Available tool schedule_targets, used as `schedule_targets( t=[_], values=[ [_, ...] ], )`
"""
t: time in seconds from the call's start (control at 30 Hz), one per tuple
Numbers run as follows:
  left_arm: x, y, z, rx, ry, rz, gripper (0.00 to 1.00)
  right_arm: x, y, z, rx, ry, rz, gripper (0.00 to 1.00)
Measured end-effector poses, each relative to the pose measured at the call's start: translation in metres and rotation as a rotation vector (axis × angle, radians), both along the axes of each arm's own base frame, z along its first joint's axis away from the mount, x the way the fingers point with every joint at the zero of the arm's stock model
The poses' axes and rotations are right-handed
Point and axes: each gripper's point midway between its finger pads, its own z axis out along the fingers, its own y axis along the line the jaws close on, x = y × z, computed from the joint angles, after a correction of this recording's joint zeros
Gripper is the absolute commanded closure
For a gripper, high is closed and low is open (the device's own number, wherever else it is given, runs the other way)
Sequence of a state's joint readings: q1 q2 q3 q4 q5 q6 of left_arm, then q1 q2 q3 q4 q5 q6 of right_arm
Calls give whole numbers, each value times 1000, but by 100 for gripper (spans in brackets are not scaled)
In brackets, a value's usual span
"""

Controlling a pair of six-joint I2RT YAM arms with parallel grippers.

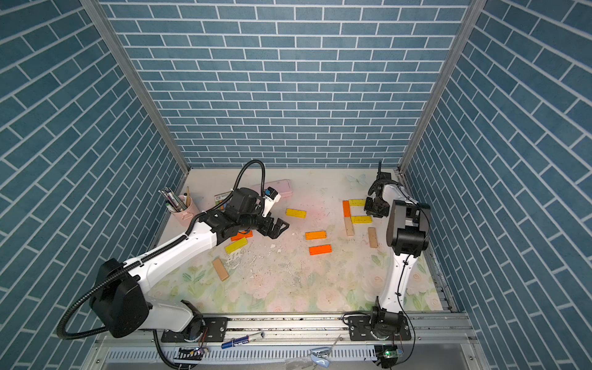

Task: Assemble the number 6 with building blocks
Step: Adjust the building block at the center of the board.

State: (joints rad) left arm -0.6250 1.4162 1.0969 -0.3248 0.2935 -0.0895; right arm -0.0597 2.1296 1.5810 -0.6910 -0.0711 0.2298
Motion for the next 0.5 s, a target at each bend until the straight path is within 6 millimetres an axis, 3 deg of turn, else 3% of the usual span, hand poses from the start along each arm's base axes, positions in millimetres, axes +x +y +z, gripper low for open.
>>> schedule_targets(
  t=[0.37,0.5],
  values=[
    [0,0,0,1,0,0,1,-10,0,4,-10,35,19,60],
    [0,0,0,1,-1,1,1,-38,1,15,-19,45,36,54]
  ],
)
